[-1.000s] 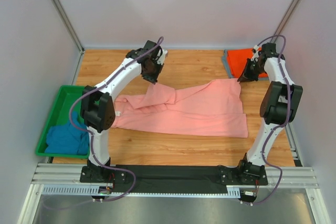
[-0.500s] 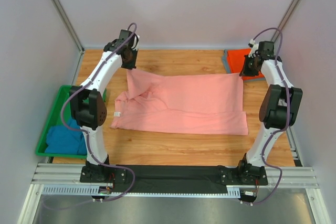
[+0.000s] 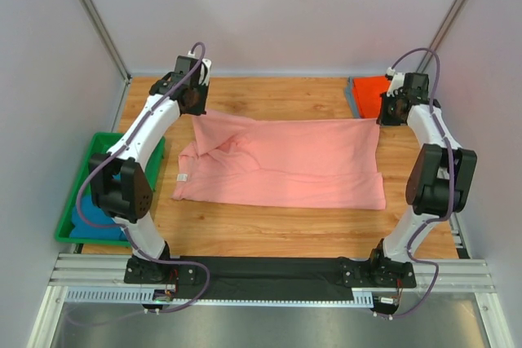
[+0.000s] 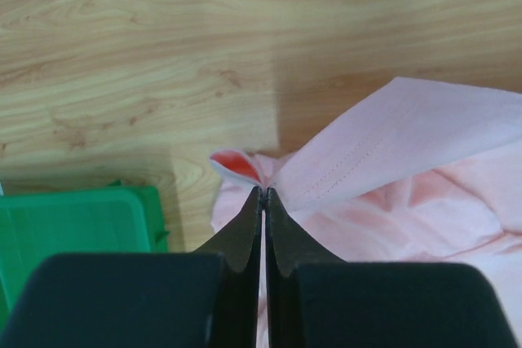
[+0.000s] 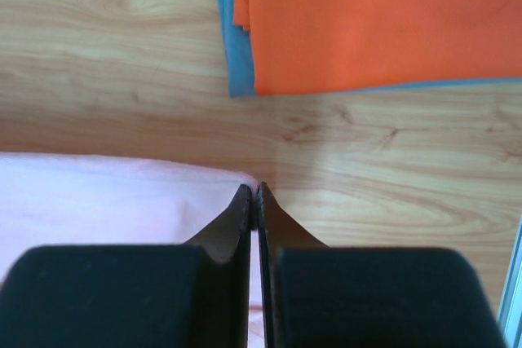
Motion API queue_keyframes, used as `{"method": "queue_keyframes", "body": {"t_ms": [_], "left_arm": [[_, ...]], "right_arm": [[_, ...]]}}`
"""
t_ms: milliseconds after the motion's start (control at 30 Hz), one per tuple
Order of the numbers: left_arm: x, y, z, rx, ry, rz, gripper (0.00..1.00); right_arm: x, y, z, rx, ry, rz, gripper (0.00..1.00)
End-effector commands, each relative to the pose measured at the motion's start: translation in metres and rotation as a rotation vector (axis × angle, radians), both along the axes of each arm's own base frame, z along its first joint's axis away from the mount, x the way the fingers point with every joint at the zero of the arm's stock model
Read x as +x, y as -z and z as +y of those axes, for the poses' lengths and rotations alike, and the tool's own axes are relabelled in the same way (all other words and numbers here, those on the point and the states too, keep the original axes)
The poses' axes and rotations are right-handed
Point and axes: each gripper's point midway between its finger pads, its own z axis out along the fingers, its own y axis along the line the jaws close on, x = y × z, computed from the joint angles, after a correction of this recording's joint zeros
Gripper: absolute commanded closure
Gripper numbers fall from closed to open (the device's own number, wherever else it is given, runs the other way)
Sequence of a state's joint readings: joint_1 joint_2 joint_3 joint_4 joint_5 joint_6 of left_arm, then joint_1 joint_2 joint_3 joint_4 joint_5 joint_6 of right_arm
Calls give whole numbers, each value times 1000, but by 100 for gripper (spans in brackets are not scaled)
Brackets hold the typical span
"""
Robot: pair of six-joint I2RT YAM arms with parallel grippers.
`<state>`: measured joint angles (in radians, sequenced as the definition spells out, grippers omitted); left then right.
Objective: Fold and stack the t-shirts
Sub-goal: Fold the tshirt
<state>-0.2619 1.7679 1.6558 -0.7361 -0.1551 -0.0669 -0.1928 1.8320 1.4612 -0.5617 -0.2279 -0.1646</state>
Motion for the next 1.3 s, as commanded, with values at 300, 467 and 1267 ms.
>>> {"method": "queue_keyframes", "body": {"t_ms": [300,467,1267], "left_arm": [[-54,16,16,28,18,32,100],[-75,32,15,13,42,88,100],[-141,93,16,-3,57,417,100]], "right_arm": [[-51,10,-13,-147,30,-29,100],[-69,18,-14,-161,53,-18,100],[-114,48,6,-220,4,53,100]]}}
